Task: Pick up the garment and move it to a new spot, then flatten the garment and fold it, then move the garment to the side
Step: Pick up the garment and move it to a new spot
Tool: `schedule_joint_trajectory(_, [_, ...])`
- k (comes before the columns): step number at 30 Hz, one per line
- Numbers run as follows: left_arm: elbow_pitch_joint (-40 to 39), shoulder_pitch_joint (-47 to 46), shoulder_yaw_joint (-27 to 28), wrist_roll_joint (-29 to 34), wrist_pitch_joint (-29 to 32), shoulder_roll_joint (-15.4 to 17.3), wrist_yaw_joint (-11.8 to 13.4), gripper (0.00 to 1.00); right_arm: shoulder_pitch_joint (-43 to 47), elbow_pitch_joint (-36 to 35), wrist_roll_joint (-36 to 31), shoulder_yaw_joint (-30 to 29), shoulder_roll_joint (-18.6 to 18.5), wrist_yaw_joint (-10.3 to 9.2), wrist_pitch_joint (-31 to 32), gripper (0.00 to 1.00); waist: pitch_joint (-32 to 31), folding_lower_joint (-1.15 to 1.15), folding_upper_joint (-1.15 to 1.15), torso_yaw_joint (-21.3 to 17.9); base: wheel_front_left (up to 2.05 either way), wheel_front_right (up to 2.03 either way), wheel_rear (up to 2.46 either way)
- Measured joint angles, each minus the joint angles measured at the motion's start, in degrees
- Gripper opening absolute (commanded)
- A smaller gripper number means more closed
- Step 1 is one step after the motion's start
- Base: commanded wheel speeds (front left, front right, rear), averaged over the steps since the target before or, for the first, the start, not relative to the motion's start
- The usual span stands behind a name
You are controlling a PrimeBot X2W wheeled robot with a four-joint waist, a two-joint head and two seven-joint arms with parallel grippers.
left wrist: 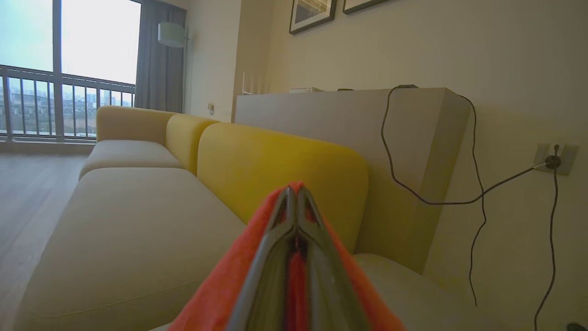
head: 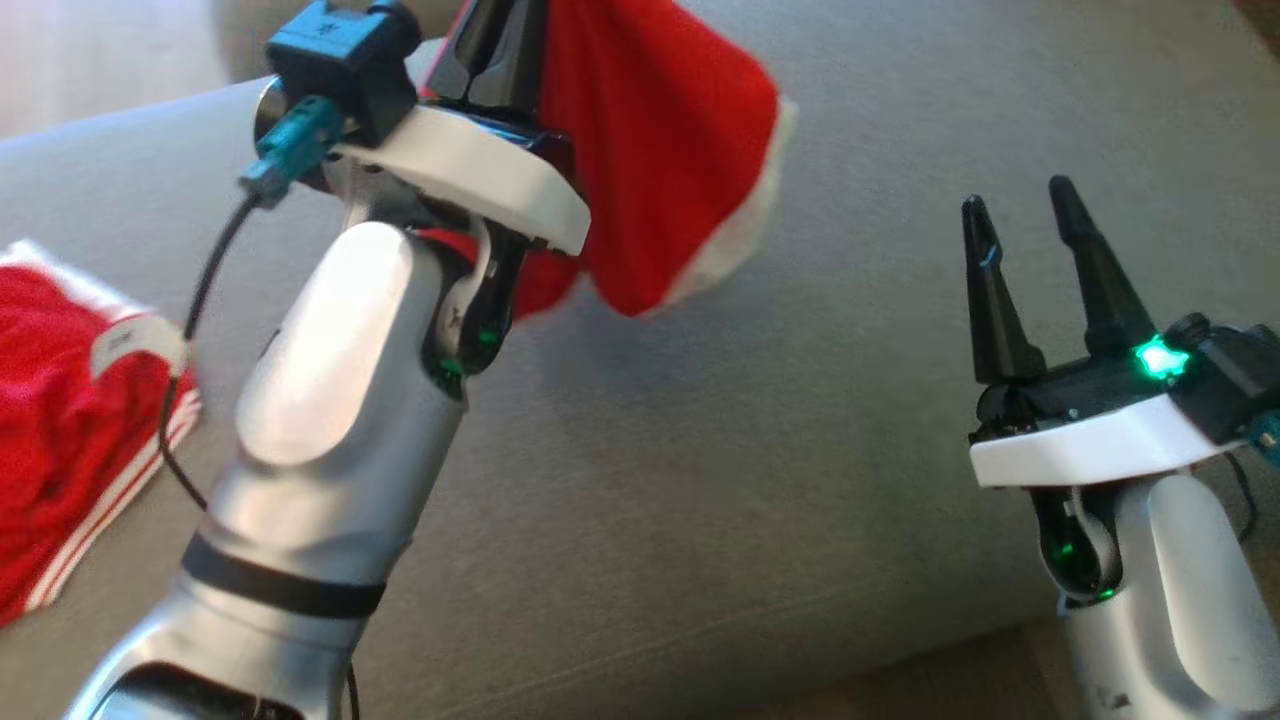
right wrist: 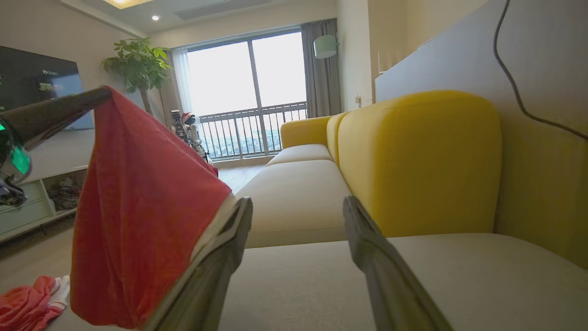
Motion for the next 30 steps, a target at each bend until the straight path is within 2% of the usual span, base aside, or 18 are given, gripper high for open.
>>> schedule_joint_trajectory(4, [7.4, -2.1, -2.4, 0.8, -2.4, -0.2, 1.4, 0.00, -0.2, -1.1, 1.1, 0.1, 0.0, 0.00, 0.0, 1.00, 1.4, 0.00, 0.00, -4.8, 0.00, 0.00, 0.00])
schedule_joint_trajectory(5, [9.7, -2.2, -3.1, 1.2, -2.8, -0.3, 1.4, 0.18, -0.2, -1.3, 1.4, 0.1, 0.0, 0.00, 0.0, 1.00, 1.8, 0.00, 0.00, -5.8, 0.00, 0.00, 0.00])
schedule_joint_trajectory(6, [12.1, -2.2, -3.8, 1.2, -2.8, -0.4, 1.4, 0.75, -0.2, -1.3, 1.6, 0.3, 0.0, 0.00, 0.0, 1.00, 2.1, 0.00, 0.00, -6.8, 0.00, 0.00, 0.00])
schedule_joint_trajectory(7, [14.6, -2.2, -4.6, 1.2, -2.8, -0.5, 1.0, 1.00, -0.2, -1.3, 1.8, 0.4, 0.0, 0.00, 0.0, 1.00, 2.5, 0.00, 0.00, -7.7, 0.00, 0.00, 0.00])
schedule_joint_trajectory(12, [22.5, -2.1, -6.3, -0.6, -3.9, -0.7, -0.2, 1.00, -0.2, -1.6, 1.8, 0.7, 0.0, 0.00, 0.0, 1.00, 4.5, 0.02, 0.00, -9.4, 0.00, 0.00, 0.00])
schedule_joint_trajectory(17, [23.0, -1.9, -6.3, -1.1, -5.8, -0.6, 0.0, 1.00, 0.1, -1.5, 0.1, 0.9, 0.0, 0.00, 0.0, 1.00, 3.7, 0.01, 0.00, -6.3, 0.00, 0.00, 0.00])
schedule_joint_trajectory(21, [17.9, 0.6, -4.4, 0.8, -5.9, 1.0, 1.5, 1.00, 0.6, -1.0, -1.7, 1.0, 0.0, 0.00, 0.0, 1.00, 2.0, 0.00, 0.00, -3.2, 0.00, 0.00, 0.00])
schedule_joint_trajectory(24, [12.4, 4.8, -2.2, 2.6, -6.0, 4.0, 2.5, 1.00, 2.0, 0.0, -2.9, 1.4, 0.0, 0.00, 0.0, 1.00, 0.2, 0.00, 0.00, -0.7, 0.00, 0.00, 0.00])
schedule_joint_trajectory(27, [7.8, 11.4, -0.9, 4.4, -6.2, 7.0, 3.2, 1.00, 4.1, 1.0, -4.4, 1.6, 0.0, 0.00, 0.0, 1.00, -2.0, 0.00, 0.00, 1.7, 0.00, 0.00, 0.00])
schedule_joint_trajectory(30, [3.4, 19.7, -0.4, 5.0, -6.2, 8.4, 3.5, 1.00, 6.6, 2.0, -5.4, 1.6, 0.0, 0.00, 0.0, 1.00, -4.4, 0.00, 0.00, 4.1, 0.00, 0.00, 0.00])
